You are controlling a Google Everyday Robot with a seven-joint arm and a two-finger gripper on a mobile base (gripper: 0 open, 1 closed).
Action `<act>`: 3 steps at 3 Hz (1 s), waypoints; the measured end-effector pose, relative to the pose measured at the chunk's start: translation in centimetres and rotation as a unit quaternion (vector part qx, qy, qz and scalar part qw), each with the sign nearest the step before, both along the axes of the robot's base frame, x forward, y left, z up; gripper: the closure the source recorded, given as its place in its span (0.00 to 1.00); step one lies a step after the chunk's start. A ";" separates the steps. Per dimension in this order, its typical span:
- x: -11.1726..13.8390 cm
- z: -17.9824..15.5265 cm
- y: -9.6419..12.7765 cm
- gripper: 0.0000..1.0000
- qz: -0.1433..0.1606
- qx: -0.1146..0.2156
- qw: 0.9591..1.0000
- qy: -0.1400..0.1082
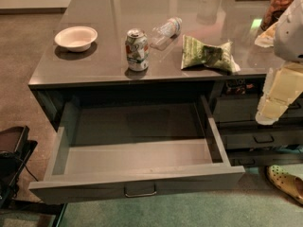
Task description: Place green jalapeno chip bag into top drawer
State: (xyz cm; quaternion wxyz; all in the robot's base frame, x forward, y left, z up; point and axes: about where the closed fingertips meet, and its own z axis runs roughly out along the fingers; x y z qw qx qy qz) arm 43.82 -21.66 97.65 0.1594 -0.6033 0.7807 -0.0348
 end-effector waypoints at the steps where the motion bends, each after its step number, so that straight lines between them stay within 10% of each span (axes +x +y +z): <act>1: 0.0 0.0 0.0 0.00 0.000 0.000 1.000 0.000; 3: 4.3 -0.8 0.6 0.00 0.000 0.013 0.999 -0.048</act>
Offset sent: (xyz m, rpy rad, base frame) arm 0.0350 0.0016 -0.0116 0.0072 -0.0810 0.0009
